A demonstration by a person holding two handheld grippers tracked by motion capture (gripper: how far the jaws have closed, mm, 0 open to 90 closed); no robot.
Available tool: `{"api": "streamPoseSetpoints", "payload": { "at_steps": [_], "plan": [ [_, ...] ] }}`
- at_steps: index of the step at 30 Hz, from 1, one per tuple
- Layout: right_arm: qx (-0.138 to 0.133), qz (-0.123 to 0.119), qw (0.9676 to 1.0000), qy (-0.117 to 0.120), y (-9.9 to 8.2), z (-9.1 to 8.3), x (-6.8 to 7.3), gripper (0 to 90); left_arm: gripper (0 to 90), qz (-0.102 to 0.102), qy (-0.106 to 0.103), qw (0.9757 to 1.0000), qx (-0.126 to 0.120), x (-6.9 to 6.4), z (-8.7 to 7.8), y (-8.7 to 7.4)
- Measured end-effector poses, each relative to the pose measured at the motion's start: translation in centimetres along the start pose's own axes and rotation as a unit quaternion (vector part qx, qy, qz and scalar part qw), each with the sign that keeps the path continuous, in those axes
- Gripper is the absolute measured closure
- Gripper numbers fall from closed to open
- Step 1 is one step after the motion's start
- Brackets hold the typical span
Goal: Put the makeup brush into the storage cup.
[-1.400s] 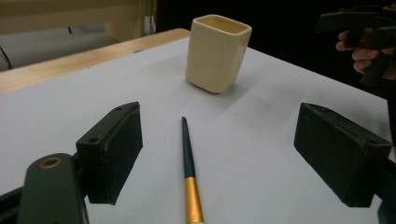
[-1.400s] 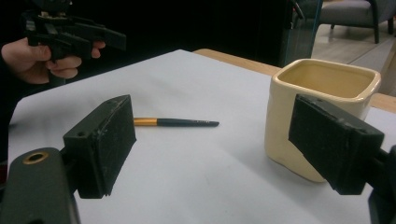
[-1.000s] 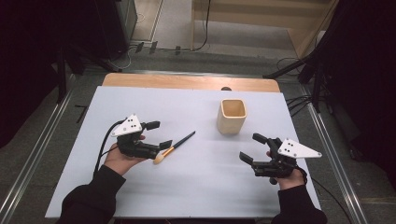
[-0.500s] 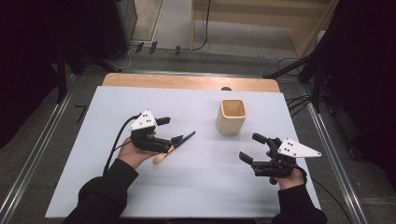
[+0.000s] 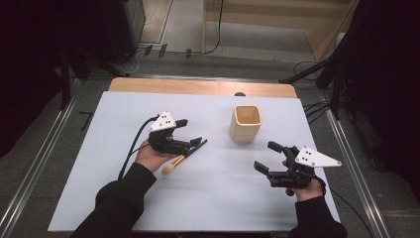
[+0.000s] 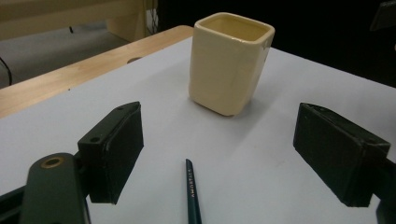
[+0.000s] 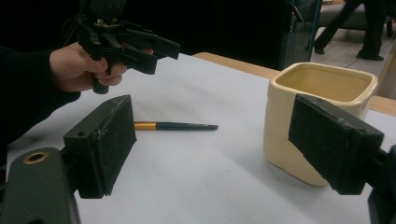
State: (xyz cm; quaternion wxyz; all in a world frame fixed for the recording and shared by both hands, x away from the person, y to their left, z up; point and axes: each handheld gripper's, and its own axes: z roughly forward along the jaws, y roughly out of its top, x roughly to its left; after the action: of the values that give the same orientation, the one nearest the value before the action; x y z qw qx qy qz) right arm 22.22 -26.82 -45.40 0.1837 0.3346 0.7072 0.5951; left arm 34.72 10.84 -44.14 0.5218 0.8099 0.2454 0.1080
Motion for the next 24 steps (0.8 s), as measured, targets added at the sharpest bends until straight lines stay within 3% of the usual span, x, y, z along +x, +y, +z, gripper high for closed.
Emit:
{"api": "streamPoseSetpoints", "payload": {
  "at_steps": [1, 2, 3, 4, 5, 8, 9, 10, 11, 12, 16, 17, 18, 20, 21, 22, 24],
  "plan": [
    [0.000, 0.001, 1.0000, 0.002, 0.0, 0.0, -0.1, 15.6, 17.0, 0.003, 0.002, 1.0000, 0.008, 0.0, 0.0, 0.1],
    [0.000, 0.005, 1.0000, 0.001, 0.0, 0.0, -0.1, 15.5, 16.9, 0.006, 0.009, 0.9992, 0.039, 0.0, -0.1, 0.4],
    [0.002, 0.006, 1.0000, 0.001, 0.0, 0.0, -0.1, 15.5, 16.9, 0.008, 0.012, 0.9985, 0.054, 0.0, -0.2, 0.6],
    [0.002, 0.006, 1.0000, 0.001, 0.0, 0.0, -0.1, 15.5, 16.9, 0.008, 0.012, 0.9985, 0.054, 0.0, -0.2, 0.6],
    [0.003, 0.010, 0.9999, 0.002, 0.0, 0.0, -0.1, 15.5, 16.9, 0.010, 0.016, 0.9972, 0.072, 0.0, -0.3, 0.7],
    [0.010, 0.013, 0.9999, 0.002, 0.0, 0.0, -0.1, 15.5, 16.6, 0.003, 0.019, 0.9918, 0.127, 0.0, -0.3, 1.3],
    [0.012, 0.015, 0.9998, 0.004, 0.1, 0.1, -0.1, 15.5, 16.5, -0.009, 0.016, 0.9875, 0.156, 0.1, -0.3, 1.6],
    [0.012, 0.015, 0.9998, 0.004, 0.1, 0.1, -0.1, 15.5, 16.3, -0.009, 0.016, 0.9875, 0.156, 0.1, -0.3, 1.6],
    [0.014, 0.015, 0.9998, 0.003, 0.1, 0.1, -0.1, 15.5, 16.4, -0.012, 0.013, 0.9846, 0.174, 0.1, -0.4, 1.9],
    [0.014, 0.015, 0.9998, 0.003, 0.1, 0.1, -0.1, 15.5, 16.4, -0.012, 0.013, 0.9846, 0.174, 0.1, -0.4, 1.9],
    [0.018, 0.011, 0.9998, 0.001, 0.0, 0.1, -0.2, 15.6, 16.3, -0.021, 0.014, 0.9747, 0.222, 0.4, -0.2, 2.1],
    [0.019, 0.012, 0.9997, 0.001, 0.0, 0.1, -0.2, 15.5, 16.5, -0.021, 0.011, 0.9689, 0.246, 0.5, -0.1, 2.4],
    [0.019, 0.012, 0.9997, 0.001, 0.0, 0.1, -0.2, 15.5, 16.5, -0.021, 0.011, 0.9689, 0.246, 0.5, -0.1, 2.4],
    [0.021, 0.012, 0.9997, 0.000, 0.0, 0.1, -0.2, 15.5, 19.7, -0.018, 0.006, 0.9636, 0.267, 0.5, -0.1, 2.8],
    [0.021, 0.013, 0.9997, 0.001, 0.0, 0.1, -0.2, 15.5, 20.7, -0.031, -0.004, 0.9567, 0.289, 0.5, 0.1, 3.3],
    [0.021, 0.013, 0.9997, 0.001, 0.0, 0.1, -0.2, 15.5, 20.3, -0.031, -0.004, 0.9567, 0.289, 0.5, 0.1, 3.3],
    [0.022, 0.012, 0.9997, 0.002, 0.0, 0.2, -0.2, 15.5, 19.2, -0.031, 0.000, 0.9474, 0.318, 0.3, 0.7, 3.5]
  ]
}}
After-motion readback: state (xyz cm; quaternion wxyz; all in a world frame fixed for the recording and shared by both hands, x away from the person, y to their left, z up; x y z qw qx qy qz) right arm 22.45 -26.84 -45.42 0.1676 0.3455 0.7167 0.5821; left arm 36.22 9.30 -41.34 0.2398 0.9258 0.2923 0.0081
